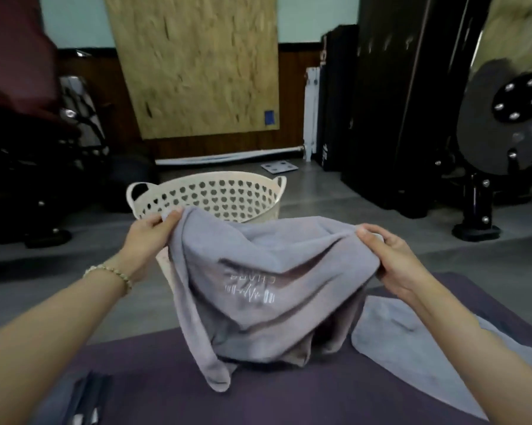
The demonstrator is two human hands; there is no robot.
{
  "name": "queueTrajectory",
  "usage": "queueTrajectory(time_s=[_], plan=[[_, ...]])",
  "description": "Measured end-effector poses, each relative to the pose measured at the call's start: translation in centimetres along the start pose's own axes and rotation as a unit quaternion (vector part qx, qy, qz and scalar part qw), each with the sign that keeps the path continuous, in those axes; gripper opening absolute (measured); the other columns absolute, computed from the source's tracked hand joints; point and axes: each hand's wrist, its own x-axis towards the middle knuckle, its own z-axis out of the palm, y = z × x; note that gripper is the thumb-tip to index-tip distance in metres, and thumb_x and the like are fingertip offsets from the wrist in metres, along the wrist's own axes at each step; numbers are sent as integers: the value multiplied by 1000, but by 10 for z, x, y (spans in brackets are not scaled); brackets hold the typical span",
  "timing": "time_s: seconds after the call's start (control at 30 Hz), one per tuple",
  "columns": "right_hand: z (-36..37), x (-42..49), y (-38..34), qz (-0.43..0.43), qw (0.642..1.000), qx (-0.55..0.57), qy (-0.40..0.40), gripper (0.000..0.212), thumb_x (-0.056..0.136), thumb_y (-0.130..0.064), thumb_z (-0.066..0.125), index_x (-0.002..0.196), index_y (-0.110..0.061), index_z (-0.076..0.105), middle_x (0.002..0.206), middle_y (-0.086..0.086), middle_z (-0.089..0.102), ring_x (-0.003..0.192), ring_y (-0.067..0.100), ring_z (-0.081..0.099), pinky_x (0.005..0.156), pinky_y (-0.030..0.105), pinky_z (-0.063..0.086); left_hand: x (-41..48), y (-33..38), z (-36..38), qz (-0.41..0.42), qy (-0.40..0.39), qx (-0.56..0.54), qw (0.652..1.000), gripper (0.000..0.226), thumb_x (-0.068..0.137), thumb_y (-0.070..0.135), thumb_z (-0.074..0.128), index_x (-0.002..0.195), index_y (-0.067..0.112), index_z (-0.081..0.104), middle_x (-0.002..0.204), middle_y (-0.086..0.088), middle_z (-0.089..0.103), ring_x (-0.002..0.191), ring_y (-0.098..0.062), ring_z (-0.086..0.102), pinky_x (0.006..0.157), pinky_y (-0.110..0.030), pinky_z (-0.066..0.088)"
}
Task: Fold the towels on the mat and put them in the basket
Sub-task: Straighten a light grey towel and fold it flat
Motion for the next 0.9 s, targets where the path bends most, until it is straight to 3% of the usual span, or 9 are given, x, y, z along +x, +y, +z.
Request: queueTrajectory(time_s=[0.07,0.13,0.2,0.3,0.43,0.7,0.77,0.83,0.9], plan=[[21,-1,-14,-8,1000,1,-30,70,17,-54,92,75,-20,71,67,-6,69,62,2,64,54,14,51,-14,17,-21,25,-29,-7,999,32,80,54,64,84,22,71,95,1,72,90,-13,64,84,-30,51],[38,-2,-25,-16,998,16,-60,71,14,-53,93,74,-22,72,69,-5,70,63,2,65,56,15,52,-32,34,-34,49,-57,-30,997,27,83,45,63,92,21,72,94,0,73,89,-12,66,75,-25,52],[52,-4,-32,-18,996,40,-83,65,31,-47,94,83,-19,67,73,-4,70,67,5,66,58,17,53,-51,48,-45,57,-91,-81,991,31,80,43,63,96,18,71,92,-1,74,87,-11,67,72,-21,53],[67,-10,-39,-10,987,95,-131,8,70,-29,67,71,-22,70,70,-5,68,67,5,65,61,18,55,-70,54,-61,45,-109,-153,981,30,72,45,62,87,20,72,85,3,74,81,-7,68,68,-17,54],[80,-7,-22,32,985,92,-145,18,75,-26,55,68,-21,71,69,-6,70,68,4,65,62,17,55,-79,33,-76,-23,-147,-252,956,32,71,46,60,82,19,74,86,0,74,82,-8,71,66,-20,55],[57,51,171,176,977,-110,41,8,88,-1,62,93,-6,64,58,-9,68,70,12,56,54,14,49,-48,-162,-57,-230,7,-126,965,38,91,33,60,121,10,62,124,-6,63,101,-15,63,83,-26,49],[47,50,211,172,970,-129,112,29,90,0,58,120,0,55,83,-1,67,80,16,54,65,17,45,-56,-201,-51,-234,21,-68,970,52,94,34,55,139,11,45,140,-3,49,123,-19,51,96,-27,38],[42,27,241,176,953,-226,101,39,92,-7,58,130,-1,49,110,2,53,100,17,51,81,22,43,-77,-229,-44,-246,-4,35,969,71,92,39,57,150,16,23,151,0,29,138,-21,32,106,-32,30],[35,-12,267,198,931,-305,17,35,90,-10,62,123,-4,53,111,3,51,98,18,52,77,20,45,-114,-254,-39,-282,-66,131,948,92,82,44,70,151,17,16,156,-4,18,142,-24,21,112,-38,27]])
